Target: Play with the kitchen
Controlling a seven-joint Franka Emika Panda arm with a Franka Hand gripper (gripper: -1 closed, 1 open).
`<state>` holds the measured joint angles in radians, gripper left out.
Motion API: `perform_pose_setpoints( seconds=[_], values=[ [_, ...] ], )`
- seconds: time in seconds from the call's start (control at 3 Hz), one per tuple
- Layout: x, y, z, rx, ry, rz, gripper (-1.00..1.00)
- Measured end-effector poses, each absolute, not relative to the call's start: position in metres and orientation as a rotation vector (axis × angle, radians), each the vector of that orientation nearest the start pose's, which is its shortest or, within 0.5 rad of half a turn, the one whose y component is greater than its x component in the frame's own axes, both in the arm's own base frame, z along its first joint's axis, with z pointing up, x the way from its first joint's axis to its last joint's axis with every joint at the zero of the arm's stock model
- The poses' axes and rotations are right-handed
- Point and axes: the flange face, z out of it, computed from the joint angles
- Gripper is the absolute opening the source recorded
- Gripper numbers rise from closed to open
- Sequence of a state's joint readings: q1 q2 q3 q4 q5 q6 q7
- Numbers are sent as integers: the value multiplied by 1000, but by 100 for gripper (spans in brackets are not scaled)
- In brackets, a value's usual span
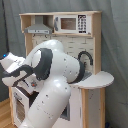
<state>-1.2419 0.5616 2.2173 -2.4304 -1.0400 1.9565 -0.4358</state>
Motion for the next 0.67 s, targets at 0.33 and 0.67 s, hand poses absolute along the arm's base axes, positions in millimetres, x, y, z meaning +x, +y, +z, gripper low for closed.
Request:
perform_pose_setpoints(
  seconds=[0.33, 0.67],
  values=[
    [312, 322, 420, 1504, 2199, 216, -100],
    [332, 314, 412, 1533, 2210, 263, -100]
  ],
)
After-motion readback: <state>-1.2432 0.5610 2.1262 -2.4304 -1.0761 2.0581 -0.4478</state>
